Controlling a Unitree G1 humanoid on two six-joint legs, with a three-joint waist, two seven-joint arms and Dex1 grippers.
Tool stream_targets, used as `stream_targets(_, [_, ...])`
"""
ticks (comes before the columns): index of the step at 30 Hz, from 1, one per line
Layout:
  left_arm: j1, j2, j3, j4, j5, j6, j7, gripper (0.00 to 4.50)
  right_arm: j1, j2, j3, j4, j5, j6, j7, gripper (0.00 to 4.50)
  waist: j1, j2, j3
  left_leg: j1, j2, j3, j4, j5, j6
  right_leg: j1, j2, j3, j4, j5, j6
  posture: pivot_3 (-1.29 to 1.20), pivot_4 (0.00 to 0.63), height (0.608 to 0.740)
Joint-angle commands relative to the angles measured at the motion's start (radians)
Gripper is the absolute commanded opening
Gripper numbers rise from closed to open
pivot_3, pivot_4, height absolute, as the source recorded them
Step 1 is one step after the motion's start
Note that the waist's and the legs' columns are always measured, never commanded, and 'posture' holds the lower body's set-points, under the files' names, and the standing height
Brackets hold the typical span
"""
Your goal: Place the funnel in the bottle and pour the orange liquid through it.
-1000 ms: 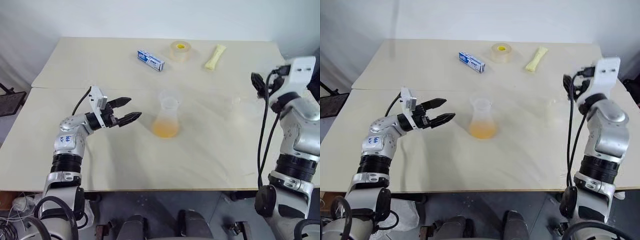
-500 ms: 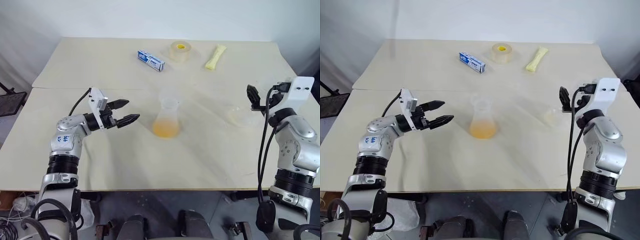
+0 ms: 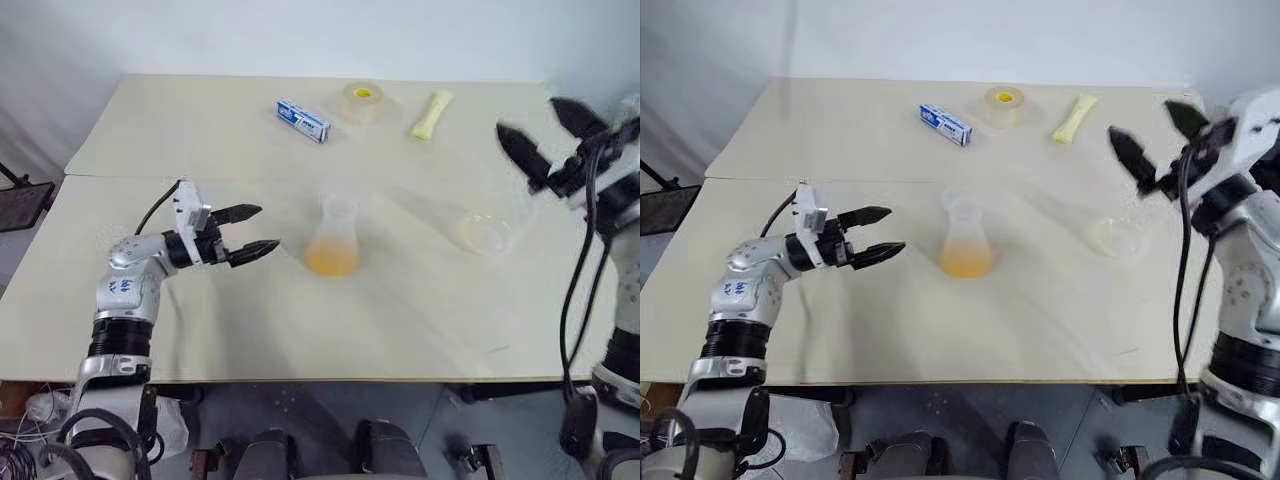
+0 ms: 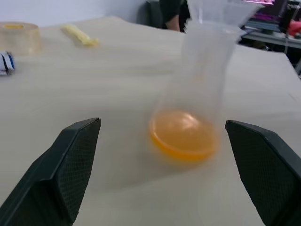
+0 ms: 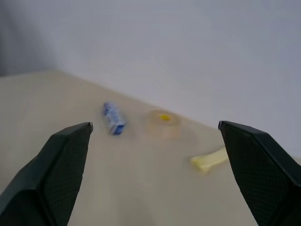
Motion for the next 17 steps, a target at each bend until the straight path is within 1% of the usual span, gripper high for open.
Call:
stream_targets(1, [0.043, 0.048, 0.041, -0.053, -0.042, -0.037, -0.063, 4.5, 0.144, -0.068, -0.026, -0.105, 0.115, 0.016, 0.18, 4.48, 0.007, 0.0, 0.0, 0.0, 0.0, 0.0, 0.0, 0.0, 0.0, 0.0, 0.0, 0.0, 0.0, 0.0, 0.0, 0.0, 0.15, 0.74])
stream_targets(3, [0.083, 0.087, 0.052, -0.055, -0.051, -0.031, -0.101, 4.5, 0.239, -0.085, -0.024, -0.121, 0.097, -0.015, 0.215, 4.48, 0.015, 0.0, 0.0, 0.0, 0.0, 0.002, 0.001, 0.0, 0.0, 0.001, 0.0, 0.001, -0.002, 0.0, 0.0, 0.0, 0.15, 0.74])
stream_targets(5, [0.102, 0.104, 0.057, -0.055, -0.055, -0.037, -0.116, 4.5, 0.286, -0.098, -0.018, -0.123, 0.087, -0.032, 0.235, 4.48, 0.021, 0.0, 0.0, 0.001, 0.001, 0.004, 0.001, 0.0, 0.0, 0.001, 0.0, 0.001, -0.002, 0.0, 0.0, 0.0, 0.15, 0.74])
stream_targets(8, [0.16, 0.138, 0.071, -0.069, -0.066, -0.03, -0.148, 4.5, 0.436, -0.133, 0.03, -0.094, -0.006, -0.127, 0.325, 4.48, 0.029, 0.0, 0.0, 0.001, 0.002, 0.006, 0.002, 0.0, 0.0, 0.001, 0.0, 0.003, -0.004, 0.0, 0.0, 0.0, 0.15, 0.74])
stream_targets(9, [0.174, 0.143, 0.076, -0.069, -0.066, -0.033, -0.146, 4.5, 0.463, -0.11, 0.036, -0.061, -0.012, -0.148, 0.324, 4.48, 0.031, -0.001, 0.0, 0.002, 0.002, 0.005, 0.002, 0.0, 0.0, 0.002, 0.0, 0.002, -0.004, 0.0, 0.0, 0.0, 0.15, 0.74])
stream_targets(12, [0.208, 0.138, 0.09, -0.106, -0.079, -0.031, -0.128, 4.5, 0.488, -0.021, 0.049, 0.038, -0.015, -0.262, 0.33, 4.48, 0.035, -0.002, 0.0, 0.002, 0.001, 0.005, 0.002, 0.0, 0.0, 0.004, 0.0, 0.002, -0.006, 0.0, 0.0, 0.0, 0.15, 0.74])
stream_targets(15, [0.236, 0.14, 0.104, -0.147, -0.095, -0.021, -0.117, 4.5, 0.506, -0.021, 0.095, 0.075, -0.05, -0.304, 0.359, 4.48, 0.04, -0.001, 0.0, 0.003, 0.003, 0.006, 0.003, 0.0, 0.0, 0.004, 0.0, 0.003, -0.007, 0.0, 0.0, 0.0, 0.15, 0.74])
stream_targets(17, [0.256, 0.139, 0.12, -0.172, -0.105, -0.032, -0.109, 4.5, 0.498, -0.011, 0.117, 0.1, -0.061, -0.324, 0.354, 4.48, 0.04, -0.001, 0.0, 0.004, 0.003, 0.006, 0.003, 0.0, 0.0, 0.005, 0.0, 0.003, -0.007, 0.0, 0.0, 0.0, 0.15, 0.74])
